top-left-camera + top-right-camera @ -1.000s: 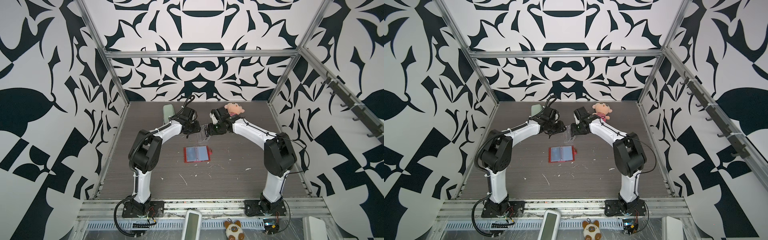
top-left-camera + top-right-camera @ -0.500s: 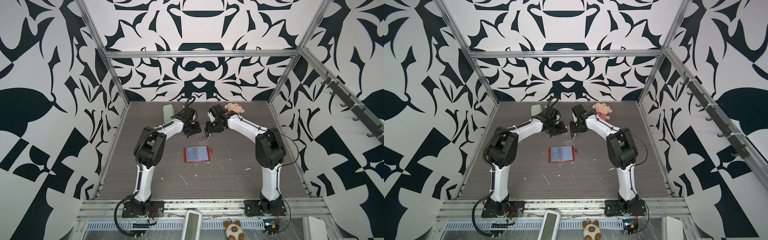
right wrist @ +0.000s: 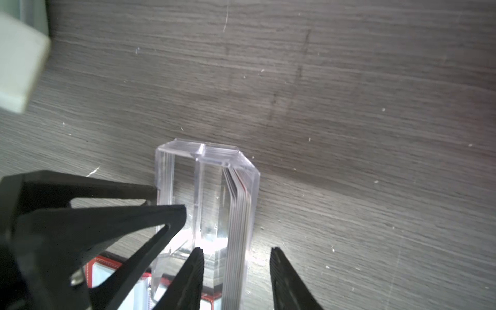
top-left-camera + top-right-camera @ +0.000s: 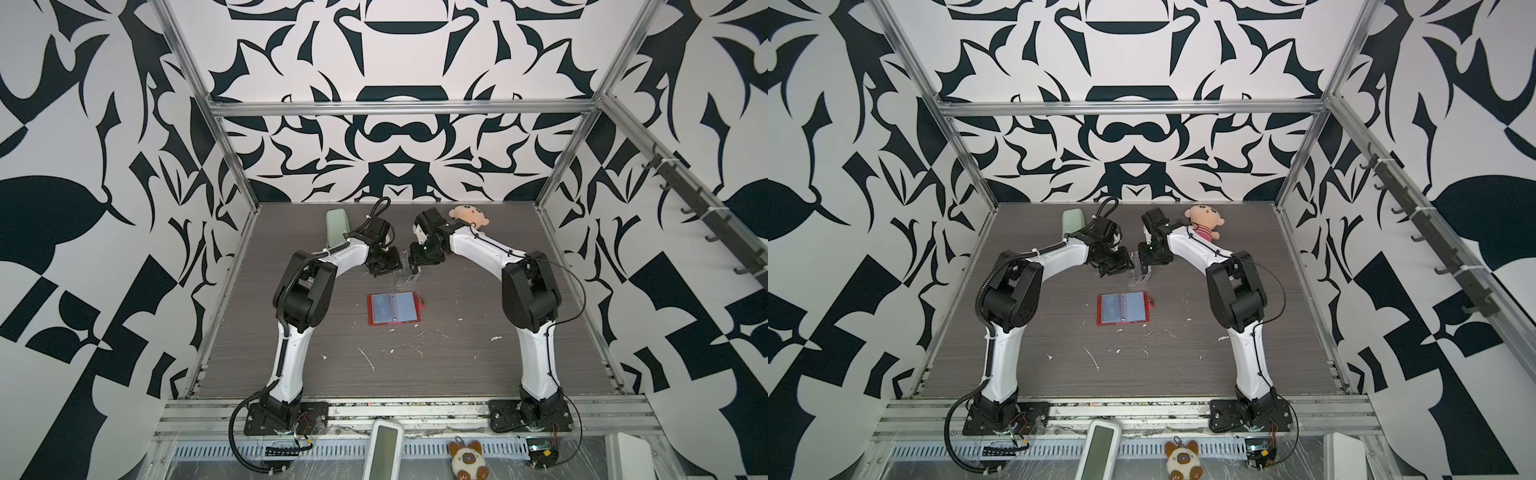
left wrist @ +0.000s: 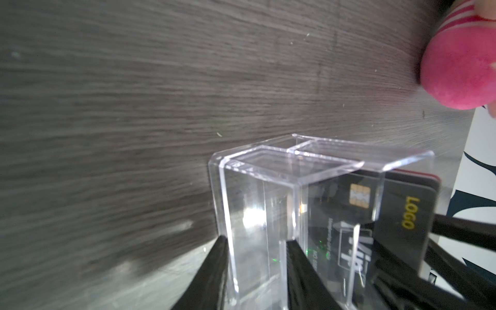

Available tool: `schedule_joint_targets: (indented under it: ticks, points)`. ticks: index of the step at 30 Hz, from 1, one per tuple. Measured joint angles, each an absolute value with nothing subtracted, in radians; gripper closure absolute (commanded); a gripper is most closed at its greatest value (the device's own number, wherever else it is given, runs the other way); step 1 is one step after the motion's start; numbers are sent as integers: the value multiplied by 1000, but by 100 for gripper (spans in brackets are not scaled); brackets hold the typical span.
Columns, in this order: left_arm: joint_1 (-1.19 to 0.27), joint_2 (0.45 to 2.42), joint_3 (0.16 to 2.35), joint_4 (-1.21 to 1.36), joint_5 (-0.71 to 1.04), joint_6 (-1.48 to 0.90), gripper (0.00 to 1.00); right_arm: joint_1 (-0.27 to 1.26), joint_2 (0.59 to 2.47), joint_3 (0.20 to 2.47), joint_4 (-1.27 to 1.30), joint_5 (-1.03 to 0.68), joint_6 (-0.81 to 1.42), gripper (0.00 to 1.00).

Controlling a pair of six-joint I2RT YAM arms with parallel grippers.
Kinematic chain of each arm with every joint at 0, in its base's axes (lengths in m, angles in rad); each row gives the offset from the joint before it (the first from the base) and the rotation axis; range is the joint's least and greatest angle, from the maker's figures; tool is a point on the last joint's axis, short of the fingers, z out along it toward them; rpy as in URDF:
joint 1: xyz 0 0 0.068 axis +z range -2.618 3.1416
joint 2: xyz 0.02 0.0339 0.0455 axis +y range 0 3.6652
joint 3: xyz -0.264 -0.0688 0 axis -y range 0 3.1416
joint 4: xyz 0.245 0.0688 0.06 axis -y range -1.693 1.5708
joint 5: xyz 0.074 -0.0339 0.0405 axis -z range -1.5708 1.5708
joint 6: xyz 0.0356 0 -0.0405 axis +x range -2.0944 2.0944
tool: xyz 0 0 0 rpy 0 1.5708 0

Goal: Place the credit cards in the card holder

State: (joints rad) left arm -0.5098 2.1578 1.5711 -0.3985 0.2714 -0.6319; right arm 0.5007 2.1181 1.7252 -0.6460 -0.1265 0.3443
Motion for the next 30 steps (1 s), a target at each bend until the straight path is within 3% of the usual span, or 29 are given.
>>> schedule_joint_targets:
  ticks: [30]
  points:
    - [-510,2161,1571,-407,274,-632,63,499,2214,1857,-764,-84,330,59]
